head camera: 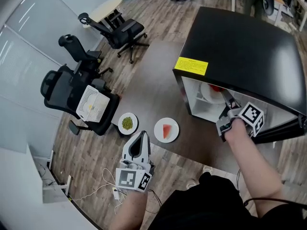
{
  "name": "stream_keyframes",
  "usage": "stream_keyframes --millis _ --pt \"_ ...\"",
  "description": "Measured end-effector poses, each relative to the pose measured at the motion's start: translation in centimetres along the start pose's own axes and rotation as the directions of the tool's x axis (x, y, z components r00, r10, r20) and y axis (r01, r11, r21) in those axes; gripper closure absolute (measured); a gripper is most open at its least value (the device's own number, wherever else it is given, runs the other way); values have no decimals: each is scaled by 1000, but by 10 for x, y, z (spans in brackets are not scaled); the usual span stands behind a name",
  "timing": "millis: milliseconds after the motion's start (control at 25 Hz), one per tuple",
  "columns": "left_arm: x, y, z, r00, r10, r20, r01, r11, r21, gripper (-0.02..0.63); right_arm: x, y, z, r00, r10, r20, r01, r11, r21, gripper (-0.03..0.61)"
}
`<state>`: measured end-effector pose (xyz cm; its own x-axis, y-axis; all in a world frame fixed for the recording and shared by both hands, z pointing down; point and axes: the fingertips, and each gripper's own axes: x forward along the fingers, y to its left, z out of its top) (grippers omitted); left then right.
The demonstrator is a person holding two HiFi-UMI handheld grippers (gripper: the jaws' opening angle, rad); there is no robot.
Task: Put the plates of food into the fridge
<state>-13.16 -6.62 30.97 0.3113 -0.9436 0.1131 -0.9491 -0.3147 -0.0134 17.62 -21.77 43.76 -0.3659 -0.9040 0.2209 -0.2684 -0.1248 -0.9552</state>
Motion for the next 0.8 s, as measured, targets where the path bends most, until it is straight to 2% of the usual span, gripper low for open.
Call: stream_keyframes --millis 200,320,480,800 --pt "1 -7 5 1000 -18 9 18 1000 5 611 -6 3 -5 1000 -2 -29 0 998 -68 319" --pt "-1 -10 6 1000 -24 14 24 1000 7 611 -13 3 -8 999 -35 -37 31 994 -108 293" --pt "-2 -14 5 999 -29 17 29 1000 1 611 -22 4 -5 995 -103 -17 98 977 -190 203" --pt "-5 -25 6 998 -52 29 52 999 -5 611 -36 1 -3 993 -118 -3 115 971 -210 196"
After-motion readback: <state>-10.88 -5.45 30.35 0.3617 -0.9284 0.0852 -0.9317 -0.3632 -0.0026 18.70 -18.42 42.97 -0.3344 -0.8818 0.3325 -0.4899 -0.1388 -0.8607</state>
